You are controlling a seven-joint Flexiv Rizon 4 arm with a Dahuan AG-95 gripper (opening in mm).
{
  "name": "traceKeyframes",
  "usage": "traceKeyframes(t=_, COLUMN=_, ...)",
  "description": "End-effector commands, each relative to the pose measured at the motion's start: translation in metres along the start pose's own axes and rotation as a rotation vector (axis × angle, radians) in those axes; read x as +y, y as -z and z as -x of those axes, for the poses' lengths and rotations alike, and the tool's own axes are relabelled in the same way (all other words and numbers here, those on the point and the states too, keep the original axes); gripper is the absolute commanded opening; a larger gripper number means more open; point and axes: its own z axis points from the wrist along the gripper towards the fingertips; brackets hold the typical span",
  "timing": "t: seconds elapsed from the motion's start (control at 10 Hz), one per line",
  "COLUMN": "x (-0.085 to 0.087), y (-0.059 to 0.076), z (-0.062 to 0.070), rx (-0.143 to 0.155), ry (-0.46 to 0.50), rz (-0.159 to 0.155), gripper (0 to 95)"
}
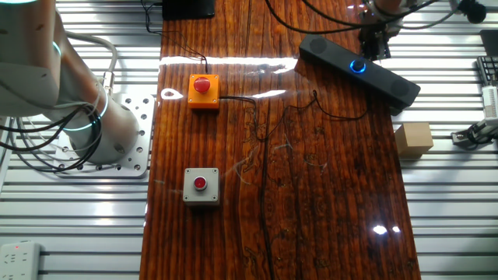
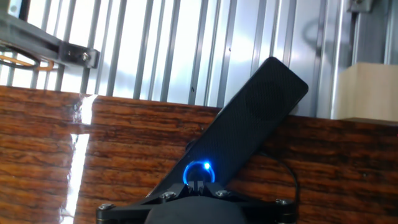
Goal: Turn the knob to decrease the volume of the speaker
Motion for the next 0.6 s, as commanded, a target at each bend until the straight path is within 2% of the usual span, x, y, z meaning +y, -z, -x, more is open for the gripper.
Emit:
traceKeyframes(t=0.1, x=-0.0011, y=-0.0062, z=0.0004, rx=-0.003, ry=0.0, rz=-0.001, gripper=0.0)
traceKeyframes(t=0.6, x=-0.0024, y=-0.0146, z=0.0002, rx=-0.005, ry=-0.002, rz=-0.001, gripper=0.0)
